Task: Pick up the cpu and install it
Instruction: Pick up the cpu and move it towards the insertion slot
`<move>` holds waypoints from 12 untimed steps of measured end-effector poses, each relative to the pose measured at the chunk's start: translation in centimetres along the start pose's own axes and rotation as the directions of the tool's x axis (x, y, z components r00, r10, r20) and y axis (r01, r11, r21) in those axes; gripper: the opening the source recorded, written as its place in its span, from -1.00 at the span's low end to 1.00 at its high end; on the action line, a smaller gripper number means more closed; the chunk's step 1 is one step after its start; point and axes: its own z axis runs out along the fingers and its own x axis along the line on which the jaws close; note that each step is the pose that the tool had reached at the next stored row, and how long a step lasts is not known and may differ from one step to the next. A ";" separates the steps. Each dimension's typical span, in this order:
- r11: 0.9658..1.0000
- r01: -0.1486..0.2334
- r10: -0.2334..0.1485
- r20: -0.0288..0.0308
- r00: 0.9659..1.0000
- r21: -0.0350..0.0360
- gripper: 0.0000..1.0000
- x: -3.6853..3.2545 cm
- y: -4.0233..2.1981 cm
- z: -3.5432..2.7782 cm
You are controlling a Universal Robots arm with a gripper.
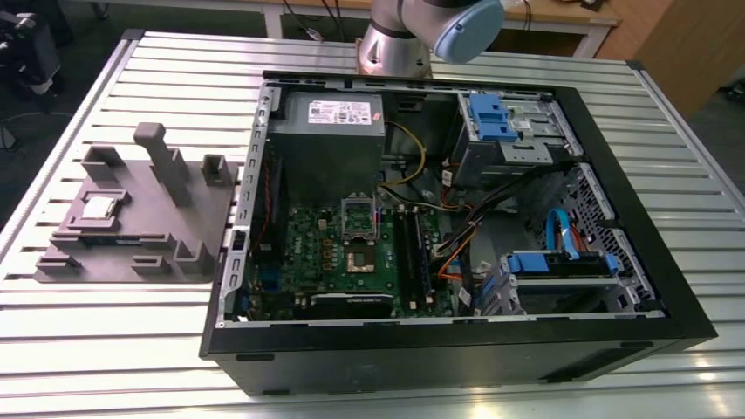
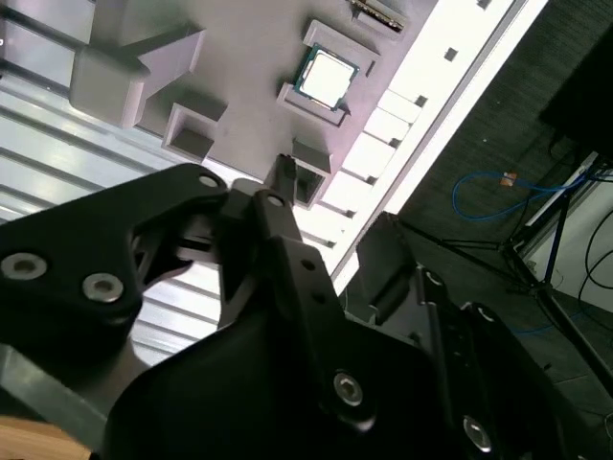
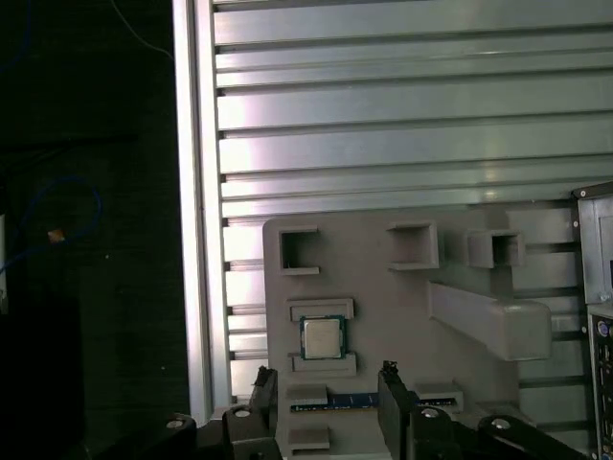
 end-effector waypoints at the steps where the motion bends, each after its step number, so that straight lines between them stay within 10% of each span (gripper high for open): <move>1: 1.000 0.002 -0.002 0.000 1.000 0.000 0.05 0.02 0.00 0.03; 12: 0.995 0.097 -0.097 -0.004 0.995 0.001 0.29 0.13 -0.05 1.03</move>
